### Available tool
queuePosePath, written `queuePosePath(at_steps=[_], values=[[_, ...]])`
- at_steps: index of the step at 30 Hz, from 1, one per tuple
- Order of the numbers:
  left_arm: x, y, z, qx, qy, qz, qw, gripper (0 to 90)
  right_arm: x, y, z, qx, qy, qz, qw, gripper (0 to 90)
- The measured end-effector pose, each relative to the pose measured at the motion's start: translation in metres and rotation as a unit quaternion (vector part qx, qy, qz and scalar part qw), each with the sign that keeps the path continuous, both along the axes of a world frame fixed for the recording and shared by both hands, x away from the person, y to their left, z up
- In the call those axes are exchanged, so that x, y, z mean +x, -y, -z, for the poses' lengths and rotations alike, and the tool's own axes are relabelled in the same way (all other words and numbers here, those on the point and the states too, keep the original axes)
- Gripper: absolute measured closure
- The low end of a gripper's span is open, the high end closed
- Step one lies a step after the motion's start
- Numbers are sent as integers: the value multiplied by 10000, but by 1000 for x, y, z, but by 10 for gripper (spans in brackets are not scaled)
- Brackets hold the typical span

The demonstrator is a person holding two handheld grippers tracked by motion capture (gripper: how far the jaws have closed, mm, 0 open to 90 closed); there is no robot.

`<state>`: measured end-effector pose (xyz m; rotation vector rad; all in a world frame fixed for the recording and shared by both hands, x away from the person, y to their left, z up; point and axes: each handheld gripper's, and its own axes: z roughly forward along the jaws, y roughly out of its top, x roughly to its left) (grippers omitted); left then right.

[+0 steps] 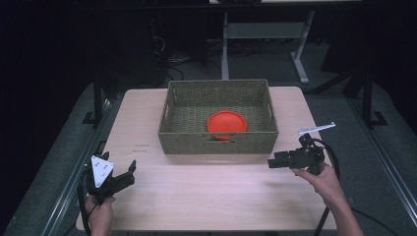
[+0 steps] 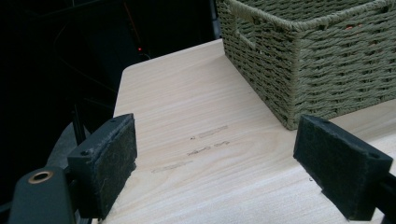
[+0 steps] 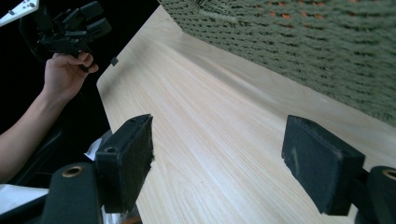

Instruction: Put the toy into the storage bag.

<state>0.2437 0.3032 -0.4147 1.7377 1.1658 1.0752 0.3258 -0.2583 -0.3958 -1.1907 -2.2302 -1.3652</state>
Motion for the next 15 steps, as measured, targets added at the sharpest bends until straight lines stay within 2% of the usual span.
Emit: queuePosePath(at_steps=[9,10,12,15], values=[[0,1,1,15,-27,24,10000,127,-15,10,19,76,46,48,9999,223],[0,2,1,22,-25,40,10000,127,-24,9,23,137,208,14,9997,220],[0,3,1,6,-11,42,10000,127,-32,8,26,199,314,-11,9993,218],[0,5,1,43,-35,81,10000,127,-50,6,38,400,568,25,9976,206]])
